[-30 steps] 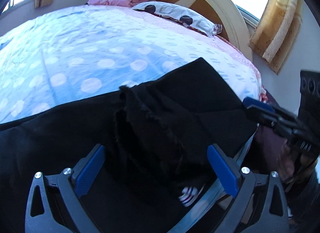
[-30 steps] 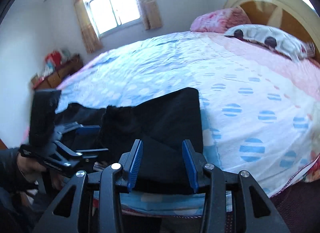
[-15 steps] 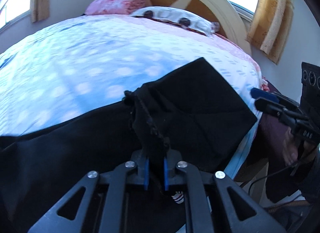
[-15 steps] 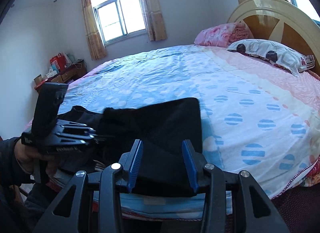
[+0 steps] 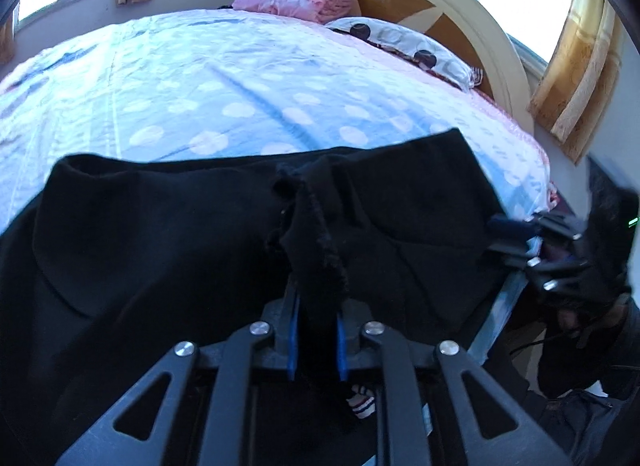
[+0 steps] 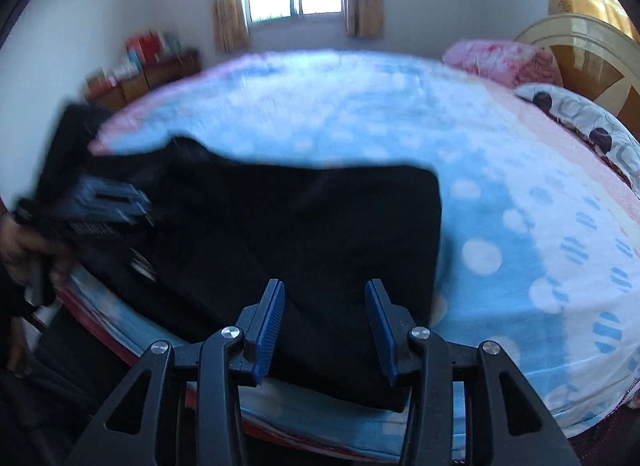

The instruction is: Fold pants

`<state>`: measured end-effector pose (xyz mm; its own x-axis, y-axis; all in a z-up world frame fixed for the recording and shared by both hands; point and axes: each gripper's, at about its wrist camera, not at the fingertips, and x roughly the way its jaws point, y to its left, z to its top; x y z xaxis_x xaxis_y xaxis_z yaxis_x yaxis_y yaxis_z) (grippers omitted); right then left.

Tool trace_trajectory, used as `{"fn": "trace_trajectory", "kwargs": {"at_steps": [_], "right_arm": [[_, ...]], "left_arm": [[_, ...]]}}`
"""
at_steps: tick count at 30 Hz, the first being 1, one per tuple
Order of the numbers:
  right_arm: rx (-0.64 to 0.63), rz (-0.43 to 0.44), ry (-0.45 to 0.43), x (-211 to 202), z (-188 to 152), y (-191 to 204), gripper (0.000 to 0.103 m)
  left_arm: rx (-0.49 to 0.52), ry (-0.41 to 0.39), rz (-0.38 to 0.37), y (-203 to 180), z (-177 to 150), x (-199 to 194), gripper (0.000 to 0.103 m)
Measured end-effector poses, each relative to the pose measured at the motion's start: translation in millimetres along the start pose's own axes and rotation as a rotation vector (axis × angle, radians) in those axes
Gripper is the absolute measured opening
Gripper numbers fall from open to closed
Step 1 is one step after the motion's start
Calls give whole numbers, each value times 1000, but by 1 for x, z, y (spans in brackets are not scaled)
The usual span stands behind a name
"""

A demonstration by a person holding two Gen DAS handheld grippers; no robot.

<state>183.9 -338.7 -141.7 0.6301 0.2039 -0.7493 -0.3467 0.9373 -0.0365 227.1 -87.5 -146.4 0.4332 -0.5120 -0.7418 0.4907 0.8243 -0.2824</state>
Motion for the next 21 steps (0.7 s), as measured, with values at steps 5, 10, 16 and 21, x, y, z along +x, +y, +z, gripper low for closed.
{"fn": "trace_trajectory", "kwargs": {"at_steps": [5, 10, 16, 21], "right_arm": [[-64, -13, 8, -8, 1, 10, 47], [-26, 29, -28, -18, 15, 5, 48], [200, -55, -77, -18, 42, -48, 48], [334, -75, -103, -24, 42, -77, 52]], "left_arm": [[55, -14, 46, -1, -2, -12, 35], [24, -28, 15, -3, 0, -12, 49], [71, -9, 28, -12, 10, 6, 19], [64, -15, 20, -1, 6, -13, 15]]}}
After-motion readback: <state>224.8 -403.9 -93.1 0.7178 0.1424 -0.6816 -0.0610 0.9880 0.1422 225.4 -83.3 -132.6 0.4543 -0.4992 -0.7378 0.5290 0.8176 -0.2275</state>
